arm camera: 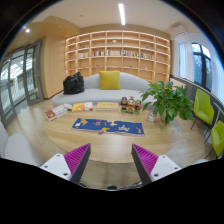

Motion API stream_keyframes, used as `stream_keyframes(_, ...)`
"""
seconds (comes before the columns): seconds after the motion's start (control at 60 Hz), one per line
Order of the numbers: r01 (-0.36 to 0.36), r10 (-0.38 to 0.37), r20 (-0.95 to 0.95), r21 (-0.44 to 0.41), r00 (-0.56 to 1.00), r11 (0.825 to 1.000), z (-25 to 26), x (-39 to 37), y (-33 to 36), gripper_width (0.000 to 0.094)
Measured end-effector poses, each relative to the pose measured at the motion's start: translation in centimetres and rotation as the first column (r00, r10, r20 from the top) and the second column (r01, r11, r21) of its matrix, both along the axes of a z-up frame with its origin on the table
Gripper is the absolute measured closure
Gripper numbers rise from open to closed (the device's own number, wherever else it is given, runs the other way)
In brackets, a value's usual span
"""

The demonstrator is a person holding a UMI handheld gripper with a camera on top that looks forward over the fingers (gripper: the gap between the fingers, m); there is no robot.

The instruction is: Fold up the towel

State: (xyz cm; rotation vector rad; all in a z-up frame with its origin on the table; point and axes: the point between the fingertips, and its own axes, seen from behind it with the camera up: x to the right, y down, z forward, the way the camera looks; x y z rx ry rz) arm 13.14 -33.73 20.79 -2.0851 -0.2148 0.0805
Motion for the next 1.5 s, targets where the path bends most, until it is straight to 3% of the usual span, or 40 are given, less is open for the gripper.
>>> stream_keyframes(0.3,-0.002,0.005,0.026,-0.091,1.0,0.996,-4.3,-3.0,0.3,0.0084)
stream_keyframes(0.533,-0.117,0.114,-0.029,-0.162,0.993,0.98,-9.2,-14.1,3.5,0.0085)
stream_keyframes(0.7,-0.17,0.158,-0.091,-0.146,0.983,0.975,-11.3,-23.6,9.4,0.008)
stream_keyframes(0.9,-0.126,0.118,-0.073,-0.117,0.99,0.985,-15.4,-30.7,20.5,0.0083)
stream_keyframes(1.167,-0.01,0.011,0.005,-0.168,1.0,0.986,-22.3,-31.7,31.2,0.0092)
stream_keyframes(1.283,0.001,0.003,0.031,-0.128,1.0,0.992,-22.3,-31.5,32.5,0.0355)
stream_keyframes(1.383,-0.04,0.045,0.06,-0.09,0.997,0.995,-22.3,-32.0,32.8,0.0866)
stream_keyframes(1.5,-0.034,0.042,0.08,-0.098,0.996,0.995,-22.2,-32.1,32.5,0.0905)
